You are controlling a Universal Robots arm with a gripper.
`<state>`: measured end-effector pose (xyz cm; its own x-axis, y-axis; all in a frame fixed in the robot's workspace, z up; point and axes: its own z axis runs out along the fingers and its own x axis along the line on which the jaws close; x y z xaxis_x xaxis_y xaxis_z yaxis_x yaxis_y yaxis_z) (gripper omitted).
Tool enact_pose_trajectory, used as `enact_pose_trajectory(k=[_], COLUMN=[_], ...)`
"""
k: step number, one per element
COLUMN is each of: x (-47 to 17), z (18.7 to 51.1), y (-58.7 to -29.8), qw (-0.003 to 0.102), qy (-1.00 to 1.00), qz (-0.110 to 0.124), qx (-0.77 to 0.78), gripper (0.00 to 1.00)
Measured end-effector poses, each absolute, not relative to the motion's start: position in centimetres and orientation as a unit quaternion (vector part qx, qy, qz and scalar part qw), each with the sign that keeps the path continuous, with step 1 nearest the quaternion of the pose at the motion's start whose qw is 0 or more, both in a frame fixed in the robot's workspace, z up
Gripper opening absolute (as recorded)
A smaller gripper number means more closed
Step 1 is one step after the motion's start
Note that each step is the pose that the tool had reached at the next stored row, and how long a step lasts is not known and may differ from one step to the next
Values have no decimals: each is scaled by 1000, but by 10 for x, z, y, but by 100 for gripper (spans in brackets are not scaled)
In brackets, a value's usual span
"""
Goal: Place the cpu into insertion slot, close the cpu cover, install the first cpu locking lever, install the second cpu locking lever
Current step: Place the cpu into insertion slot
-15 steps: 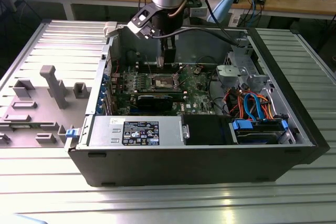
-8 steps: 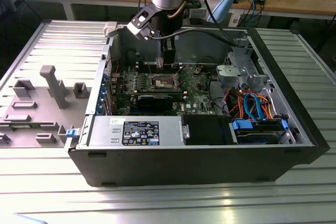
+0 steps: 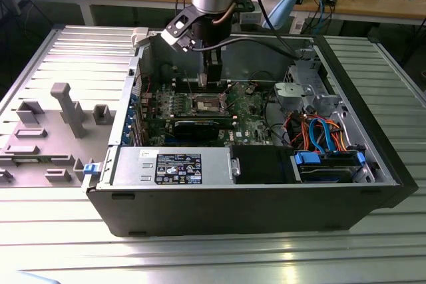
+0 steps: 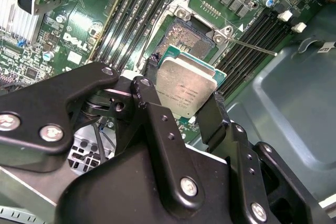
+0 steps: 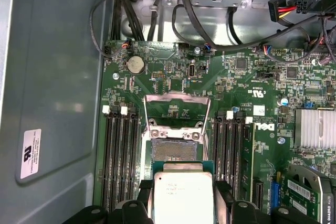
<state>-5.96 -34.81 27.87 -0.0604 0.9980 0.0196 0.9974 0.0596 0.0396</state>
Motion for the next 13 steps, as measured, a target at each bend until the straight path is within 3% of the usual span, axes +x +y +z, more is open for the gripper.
enact_pose_trajectory(k=[13], x=[-60], z=[274], y=[-348], qw=[6], qy=[728], qz=[21], qx=[685], gripper=[55])
